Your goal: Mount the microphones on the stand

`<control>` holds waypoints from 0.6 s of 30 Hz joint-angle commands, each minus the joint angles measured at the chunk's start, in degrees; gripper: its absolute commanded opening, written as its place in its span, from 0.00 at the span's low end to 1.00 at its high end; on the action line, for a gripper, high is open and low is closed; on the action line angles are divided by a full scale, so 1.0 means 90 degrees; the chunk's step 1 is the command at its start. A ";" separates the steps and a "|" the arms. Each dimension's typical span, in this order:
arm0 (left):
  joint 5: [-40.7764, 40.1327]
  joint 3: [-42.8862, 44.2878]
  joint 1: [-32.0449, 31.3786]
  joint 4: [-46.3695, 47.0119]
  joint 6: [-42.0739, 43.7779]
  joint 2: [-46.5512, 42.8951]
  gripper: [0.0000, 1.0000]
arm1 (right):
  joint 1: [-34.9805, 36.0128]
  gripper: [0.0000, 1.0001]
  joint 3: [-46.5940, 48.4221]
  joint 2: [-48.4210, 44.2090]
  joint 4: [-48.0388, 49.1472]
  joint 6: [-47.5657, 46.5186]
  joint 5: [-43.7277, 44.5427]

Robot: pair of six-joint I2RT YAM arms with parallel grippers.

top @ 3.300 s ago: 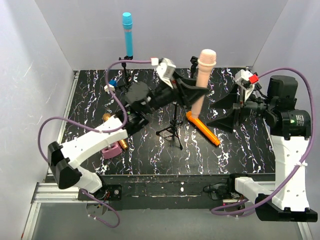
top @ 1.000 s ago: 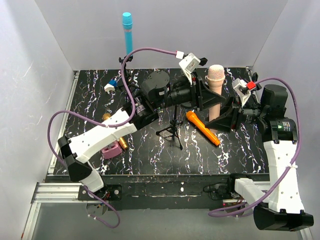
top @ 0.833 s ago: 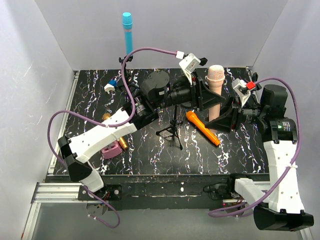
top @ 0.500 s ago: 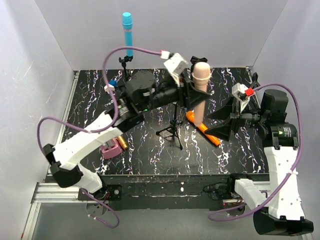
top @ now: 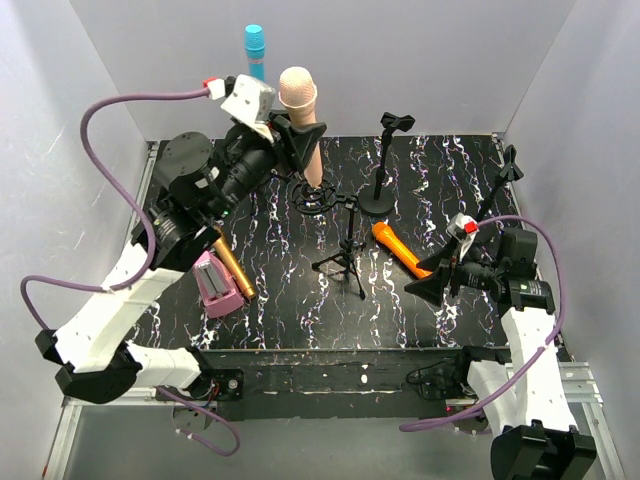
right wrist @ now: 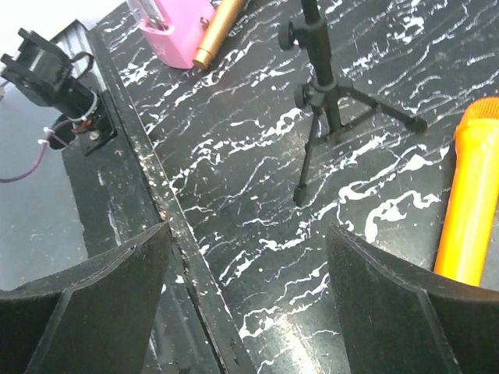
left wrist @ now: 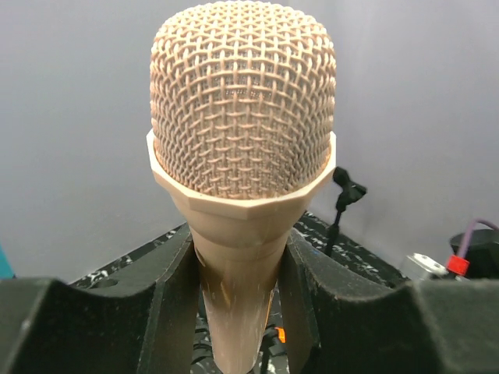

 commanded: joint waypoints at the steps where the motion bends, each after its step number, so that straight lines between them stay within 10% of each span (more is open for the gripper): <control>1: -0.0444 -0.0191 0.0184 0.0143 0.0335 0.0204 0.00 | -0.0192 0.87 -0.0355 -0.0196 0.0489 -0.0534 -0.0162; 18: 0.0347 -0.1294 0.1347 0.0963 -0.1031 0.0214 0.00 | -0.0368 0.87 -0.0326 -0.0264 0.0400 -0.0848 0.0034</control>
